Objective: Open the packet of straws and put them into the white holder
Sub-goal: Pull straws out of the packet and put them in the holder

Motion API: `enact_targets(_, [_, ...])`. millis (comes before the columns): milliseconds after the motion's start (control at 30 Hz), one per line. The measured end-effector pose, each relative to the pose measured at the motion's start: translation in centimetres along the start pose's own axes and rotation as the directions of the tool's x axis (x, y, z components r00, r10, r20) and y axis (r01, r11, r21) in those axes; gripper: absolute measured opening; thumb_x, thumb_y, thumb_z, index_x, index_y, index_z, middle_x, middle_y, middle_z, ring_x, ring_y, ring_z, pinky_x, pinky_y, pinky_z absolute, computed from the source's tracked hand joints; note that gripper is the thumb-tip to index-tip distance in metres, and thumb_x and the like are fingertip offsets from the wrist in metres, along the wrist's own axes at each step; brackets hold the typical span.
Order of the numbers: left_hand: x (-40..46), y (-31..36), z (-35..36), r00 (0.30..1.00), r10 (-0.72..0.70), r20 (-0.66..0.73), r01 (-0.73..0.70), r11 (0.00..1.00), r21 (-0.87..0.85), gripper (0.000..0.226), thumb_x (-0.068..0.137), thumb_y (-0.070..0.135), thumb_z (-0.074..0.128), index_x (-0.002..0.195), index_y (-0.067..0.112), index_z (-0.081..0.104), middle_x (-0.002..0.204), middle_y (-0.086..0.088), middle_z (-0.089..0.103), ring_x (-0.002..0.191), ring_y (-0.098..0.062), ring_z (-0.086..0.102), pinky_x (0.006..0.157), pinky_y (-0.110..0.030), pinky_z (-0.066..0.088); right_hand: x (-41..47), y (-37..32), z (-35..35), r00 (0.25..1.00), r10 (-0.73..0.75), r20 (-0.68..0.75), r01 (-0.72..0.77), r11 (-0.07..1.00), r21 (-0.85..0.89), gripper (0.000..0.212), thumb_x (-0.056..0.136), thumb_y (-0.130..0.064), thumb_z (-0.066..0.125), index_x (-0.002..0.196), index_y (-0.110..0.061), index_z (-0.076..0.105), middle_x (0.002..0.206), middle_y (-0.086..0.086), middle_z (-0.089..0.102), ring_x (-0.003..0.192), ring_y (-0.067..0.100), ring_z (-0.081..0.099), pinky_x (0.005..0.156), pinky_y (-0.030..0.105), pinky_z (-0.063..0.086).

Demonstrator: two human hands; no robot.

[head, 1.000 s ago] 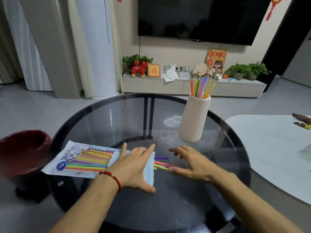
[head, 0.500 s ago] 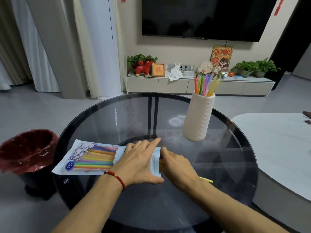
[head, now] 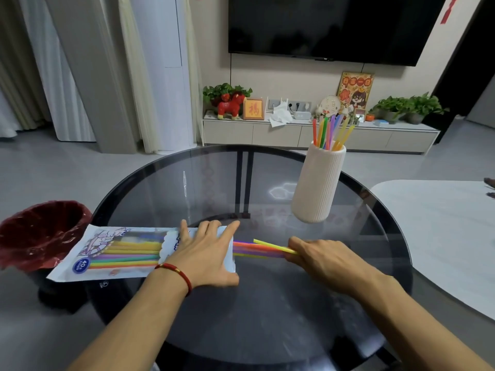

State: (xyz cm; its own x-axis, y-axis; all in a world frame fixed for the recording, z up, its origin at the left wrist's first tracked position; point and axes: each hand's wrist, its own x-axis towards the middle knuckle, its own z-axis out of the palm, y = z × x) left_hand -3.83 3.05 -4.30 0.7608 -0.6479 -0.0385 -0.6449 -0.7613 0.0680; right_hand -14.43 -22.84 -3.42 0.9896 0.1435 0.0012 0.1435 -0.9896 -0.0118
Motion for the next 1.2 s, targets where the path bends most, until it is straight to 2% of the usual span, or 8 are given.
enact_targets(267, [0.4,3.9,-0.1,0.918,0.293,-0.268,-0.342,0.926,-0.160,0.080,0.083,0.072,0.049,0.147,0.027,0.029,0.131,0.004,0.052,0.121,-0.015,0.042,0.112,-0.037,0.032,-1.2,-1.2,-1.1,0.992,-0.062,-0.110,0.046,0.988,-0.149,0.030,0.106,-0.059,0.033,0.099,-0.030,0.034,0.094,-0.004,0.066,0.073,0.029,0.064,0.057,0.035,0.036])
enact_targets(467, [1.5,6.0,0.8,0.908,0.317,-0.275,-0.340,0.939,-0.040,0.027,0.093,0.044,0.053,0.109,0.024,0.042,0.103,0.000,0.055,0.092,-0.024,0.052,0.079,-0.034,0.036,-0.6,-2.5,-1.0,0.997,0.026,-0.066,-0.044,0.955,-0.293,0.038,0.095,-0.059,0.047,0.105,-0.023,0.053,0.102,0.003,0.073,0.089,0.035,0.070,0.064,0.036,0.036])
enact_targets(767, [2.4,6.8,0.5,0.924,0.219,-0.313,-0.244,0.969,-0.042,0.027,0.101,0.046,0.033,0.092,0.022,0.038,0.092,-0.007,0.060,0.085,-0.031,0.055,0.069,-0.037,0.028,-0.8,-3.5,-4.2,0.944,-0.071,-0.322,-0.019,0.963,-0.268,0.051,0.085,-0.053,0.071,0.123,-0.021,0.060,0.126,0.003,0.063,0.116,0.029,0.059,0.092,0.041,0.048])
enact_targets(867, [3.3,6.8,-0.5,0.930,0.172,-0.326,-0.190,0.982,-0.024,0.032,0.097,0.046,0.031,0.105,0.017,0.043,0.099,-0.010,0.063,0.090,-0.036,0.059,0.067,-0.040,0.031,-2.8,-4.3,-3.8,0.713,-0.265,-0.649,0.296,0.953,-0.065,0.023,0.087,-0.033,0.069,0.071,-0.021,0.056,0.071,-0.002,0.057,0.067,0.019,0.052,0.061,0.032,0.039])
enact_targets(967, [3.5,6.9,-1.6,0.930,0.145,-0.338,-0.183,0.980,-0.082,0.024,0.097,0.039,0.041,0.105,0.017,0.040,0.100,-0.011,0.063,0.090,-0.038,0.060,0.065,-0.042,0.037,-3.2,-5.9,-1.4,0.870,0.134,-0.475,0.046,0.936,0.349,0.051,0.092,-0.056,0.052,0.060,-0.019,0.036,0.049,-0.004,0.036,0.050,0.019,0.037,0.052,0.032,0.033])
enact_targets(1067, [3.3,7.6,-1.8,0.934,0.119,-0.337,-0.183,0.969,-0.164,0.030,0.089,0.014,0.052,0.113,0.018,0.033,0.101,-0.011,0.064,0.089,-0.040,0.062,0.069,-0.047,0.048,-1.0,-6.0,-0.4,0.844,0.537,0.000,-0.282,0.444,0.851,0.056,0.086,-0.078,0.053,0.085,-0.021,0.056,0.059,-0.008,0.058,0.050,0.014,0.051,0.050,0.027,0.041])
enact_targets(1133, [3.2,8.3,-1.3,0.927,0.102,-0.361,-0.201,0.948,-0.248,0.045,0.089,0.010,0.053,0.126,0.020,0.030,0.110,-0.011,0.063,0.090,-0.038,0.064,0.073,-0.048,0.052,0.8,-6.0,0.4,0.823,0.562,0.083,-0.107,0.010,0.994,0.048,0.091,-0.065,0.065,0.090,-0.017,0.059,0.057,-0.007,0.051,0.043,0.008,0.042,0.041,0.020,0.034])
enact_targets(1200, [3.2,9.0,-0.7,0.915,0.113,-0.388,-0.246,0.918,-0.312,0.058,0.089,0.008,0.054,0.139,0.020,0.026,0.123,-0.011,0.052,0.092,-0.039,0.064,0.076,-0.049,0.052,2.1,-6.5,1.2,0.744,0.668,-0.001,0.083,-0.091,0.992,0.033,0.095,-0.044,0.071,0.074,-0.020,0.064,0.051,-0.007,0.053,0.041,0.004,0.043,0.038,0.018,0.035])
